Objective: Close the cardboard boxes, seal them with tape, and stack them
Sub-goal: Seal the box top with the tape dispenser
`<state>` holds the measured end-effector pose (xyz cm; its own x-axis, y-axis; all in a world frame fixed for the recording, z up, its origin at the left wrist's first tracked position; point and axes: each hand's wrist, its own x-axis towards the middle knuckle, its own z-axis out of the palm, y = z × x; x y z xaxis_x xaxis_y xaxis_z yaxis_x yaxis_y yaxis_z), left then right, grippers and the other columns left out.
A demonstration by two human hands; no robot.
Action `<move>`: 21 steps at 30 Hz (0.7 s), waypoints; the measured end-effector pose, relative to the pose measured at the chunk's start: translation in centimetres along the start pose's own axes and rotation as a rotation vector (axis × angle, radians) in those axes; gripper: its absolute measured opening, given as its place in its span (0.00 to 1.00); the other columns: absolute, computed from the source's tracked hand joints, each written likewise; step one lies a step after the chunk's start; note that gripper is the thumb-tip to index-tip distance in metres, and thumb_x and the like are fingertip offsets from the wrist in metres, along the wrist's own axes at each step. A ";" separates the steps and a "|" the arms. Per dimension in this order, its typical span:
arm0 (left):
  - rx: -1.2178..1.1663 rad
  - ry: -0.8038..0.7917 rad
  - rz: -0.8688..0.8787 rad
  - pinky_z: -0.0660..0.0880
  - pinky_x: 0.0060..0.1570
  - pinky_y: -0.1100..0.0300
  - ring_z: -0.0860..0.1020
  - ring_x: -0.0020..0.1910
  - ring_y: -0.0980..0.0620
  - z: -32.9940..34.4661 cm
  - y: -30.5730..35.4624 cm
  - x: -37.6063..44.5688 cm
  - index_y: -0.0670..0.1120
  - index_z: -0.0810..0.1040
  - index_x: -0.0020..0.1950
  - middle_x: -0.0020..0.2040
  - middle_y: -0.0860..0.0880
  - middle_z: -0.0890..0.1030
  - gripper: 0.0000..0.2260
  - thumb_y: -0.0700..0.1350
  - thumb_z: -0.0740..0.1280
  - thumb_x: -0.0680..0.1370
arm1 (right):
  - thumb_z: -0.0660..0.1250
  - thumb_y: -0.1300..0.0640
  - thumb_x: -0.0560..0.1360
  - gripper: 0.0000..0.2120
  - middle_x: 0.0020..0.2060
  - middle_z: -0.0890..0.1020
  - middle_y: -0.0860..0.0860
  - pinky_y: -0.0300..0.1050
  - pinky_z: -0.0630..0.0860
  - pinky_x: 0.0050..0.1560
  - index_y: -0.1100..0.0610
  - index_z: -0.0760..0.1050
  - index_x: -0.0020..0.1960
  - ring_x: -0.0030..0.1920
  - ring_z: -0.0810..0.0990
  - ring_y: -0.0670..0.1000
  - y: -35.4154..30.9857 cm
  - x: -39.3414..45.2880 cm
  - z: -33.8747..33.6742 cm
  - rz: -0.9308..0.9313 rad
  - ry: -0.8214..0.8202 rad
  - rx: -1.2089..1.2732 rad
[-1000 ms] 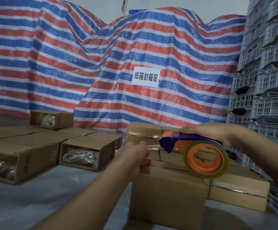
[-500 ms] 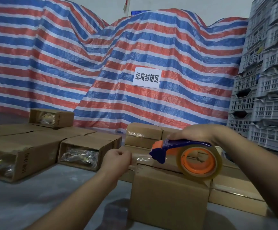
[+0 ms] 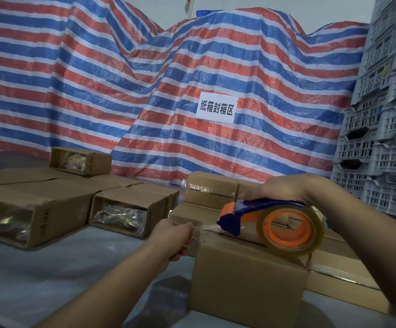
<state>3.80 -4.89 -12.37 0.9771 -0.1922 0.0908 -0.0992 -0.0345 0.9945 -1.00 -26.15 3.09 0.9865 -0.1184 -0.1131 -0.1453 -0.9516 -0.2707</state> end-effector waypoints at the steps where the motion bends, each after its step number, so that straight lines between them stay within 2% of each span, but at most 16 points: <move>1: 0.007 0.002 -0.002 0.66 0.24 0.65 0.72 0.28 0.55 0.1 -0.3 0.1 0.43 0.77 0.48 0.37 0.48 0.77 0.07 0.45 0.63 0.82 | 0.59 0.36 0.80 0.22 0.36 0.84 0.49 0.36 0.77 0.39 0.54 0.78 0.54 0.33 0.81 0.45 0.0 0.0 0.0 0.003 0.000 0.012; 3: 0.015 -0.001 -0.018 0.66 0.23 0.66 0.72 0.28 0.55 0.4 -0.9 0.3 0.42 0.76 0.51 0.39 0.47 0.77 0.08 0.47 0.63 0.82 | 0.59 0.37 0.80 0.21 0.35 0.84 0.48 0.34 0.77 0.35 0.53 0.78 0.52 0.32 0.81 0.44 -0.1 0.0 0.1 -0.004 -0.009 0.020; 7: 0.053 -0.034 -0.088 0.67 0.23 0.65 0.71 0.31 0.54 1.2 -1.6 0.3 0.44 0.75 0.55 0.41 0.46 0.76 0.10 0.50 0.63 0.82 | 0.58 0.37 0.81 0.20 0.35 0.85 0.47 0.36 0.76 0.39 0.52 0.78 0.53 0.33 0.82 0.43 -0.2 0.1 0.2 -0.012 -0.004 -0.017; 12: 0.120 -0.091 -0.133 0.65 0.24 0.65 0.69 0.30 0.54 1.3 -1.2 0.0 0.47 0.74 0.52 0.41 0.47 0.72 0.10 0.52 0.60 0.83 | 0.59 0.36 0.80 0.20 0.36 0.86 0.47 0.38 0.76 0.41 0.51 0.78 0.55 0.33 0.83 0.43 -0.6 0.4 0.2 -0.010 -0.003 -0.061; 14: 0.180 -0.116 -0.150 0.64 0.24 0.64 0.68 0.30 0.54 1.1 -0.8 0.2 0.46 0.73 0.51 0.43 0.47 0.70 0.11 0.53 0.59 0.83 | 0.59 0.36 0.80 0.20 0.37 0.86 0.46 0.38 0.76 0.42 0.51 0.78 0.56 0.34 0.83 0.43 -0.8 0.6 0.2 -0.009 -0.003 -0.096; 18: 0.380 -0.151 -0.163 0.63 0.26 0.64 0.66 0.32 0.54 0.0 -0.6 0.6 0.46 0.73 0.57 0.44 0.48 0.69 0.16 0.58 0.58 0.82 | 0.60 0.35 0.79 0.21 0.38 0.86 0.47 0.40 0.77 0.45 0.50 0.78 0.56 0.37 0.84 0.44 -0.7 0.8 0.2 -0.015 -0.002 -0.106; 21: 0.400 -0.136 -0.053 0.61 0.25 0.65 0.65 0.30 0.55 -0.5 -0.9 0.6 0.49 0.74 0.55 0.38 0.50 0.69 0.08 0.50 0.58 0.82 | 0.60 0.36 0.79 0.20 0.40 0.87 0.47 0.39 0.78 0.44 0.50 0.77 0.57 0.38 0.84 0.44 -0.6 0.8 0.1 -0.022 -0.025 -0.106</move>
<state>4.61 -4.49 -13.14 0.9519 -0.3064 0.0054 -0.1404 -0.4204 0.8964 -0.14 -25.65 3.07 0.9870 -0.0912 -0.1327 -0.1134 -0.9788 -0.1706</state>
